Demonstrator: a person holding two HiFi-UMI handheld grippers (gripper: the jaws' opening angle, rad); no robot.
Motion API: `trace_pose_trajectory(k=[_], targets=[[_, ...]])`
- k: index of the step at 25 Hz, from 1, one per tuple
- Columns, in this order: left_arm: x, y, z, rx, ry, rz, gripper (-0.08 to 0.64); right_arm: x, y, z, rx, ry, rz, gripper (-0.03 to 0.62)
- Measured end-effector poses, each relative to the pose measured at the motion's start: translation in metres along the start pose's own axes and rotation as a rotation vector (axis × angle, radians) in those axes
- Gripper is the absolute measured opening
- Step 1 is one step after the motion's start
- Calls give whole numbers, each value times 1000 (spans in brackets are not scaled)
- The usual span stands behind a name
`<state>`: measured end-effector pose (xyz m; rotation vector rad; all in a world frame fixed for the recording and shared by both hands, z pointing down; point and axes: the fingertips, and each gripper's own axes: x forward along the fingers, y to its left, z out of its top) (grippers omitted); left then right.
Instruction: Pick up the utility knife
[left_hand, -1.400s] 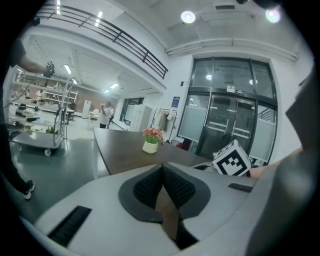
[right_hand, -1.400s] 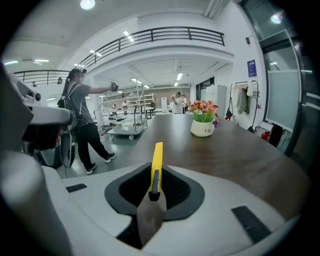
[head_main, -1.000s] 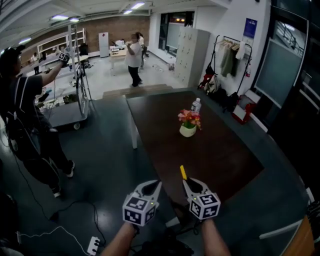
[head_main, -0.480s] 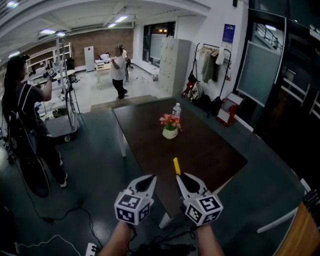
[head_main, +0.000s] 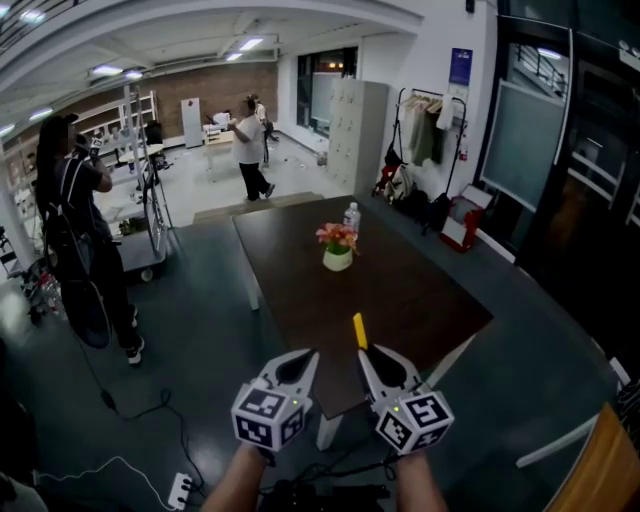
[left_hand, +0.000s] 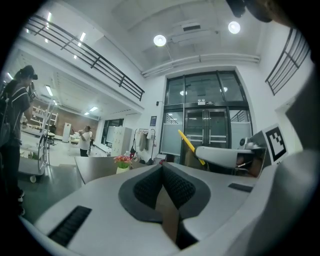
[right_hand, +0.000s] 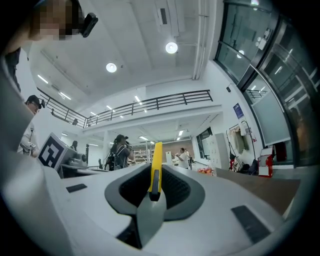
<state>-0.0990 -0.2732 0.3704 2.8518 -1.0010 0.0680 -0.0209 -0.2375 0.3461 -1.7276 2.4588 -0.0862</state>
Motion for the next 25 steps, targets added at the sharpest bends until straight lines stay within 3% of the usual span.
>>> trace_pose_trajectory(k=[7, 25], targets=[[-3, -23, -4, 11, 3, 5, 6, -21, -5, -1, 1, -7, 13, 74], [2, -36, -3, 22, 8, 1, 6, -29, -12, 4, 12, -17, 21, 74]])
